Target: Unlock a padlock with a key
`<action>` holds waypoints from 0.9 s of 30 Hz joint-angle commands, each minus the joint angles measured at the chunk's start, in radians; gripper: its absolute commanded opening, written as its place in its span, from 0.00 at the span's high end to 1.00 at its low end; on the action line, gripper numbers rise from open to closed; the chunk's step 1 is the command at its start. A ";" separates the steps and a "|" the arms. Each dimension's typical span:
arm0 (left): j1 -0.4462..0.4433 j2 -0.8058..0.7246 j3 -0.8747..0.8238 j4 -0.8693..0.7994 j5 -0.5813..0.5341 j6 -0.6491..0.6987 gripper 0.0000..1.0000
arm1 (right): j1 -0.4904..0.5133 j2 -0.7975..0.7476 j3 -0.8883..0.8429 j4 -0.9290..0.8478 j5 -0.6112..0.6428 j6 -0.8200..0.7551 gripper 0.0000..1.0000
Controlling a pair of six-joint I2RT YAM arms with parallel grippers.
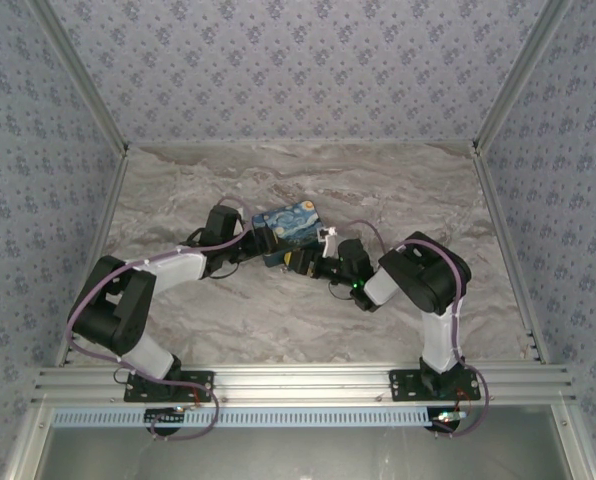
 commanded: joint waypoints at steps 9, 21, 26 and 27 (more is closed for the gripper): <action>-0.013 0.027 -0.020 -0.078 -0.011 -0.003 0.35 | -0.003 0.005 -0.019 0.068 -0.022 -0.022 0.50; -0.013 0.033 -0.020 -0.081 -0.014 -0.005 0.35 | -0.003 -0.005 -0.038 0.073 -0.034 -0.038 0.58; -0.013 0.034 -0.021 -0.081 -0.015 -0.005 0.35 | -0.005 -0.007 -0.044 0.075 -0.035 -0.042 0.62; -0.012 0.034 -0.021 -0.082 -0.016 -0.004 0.35 | -0.005 -0.007 -0.045 0.074 -0.035 -0.044 0.62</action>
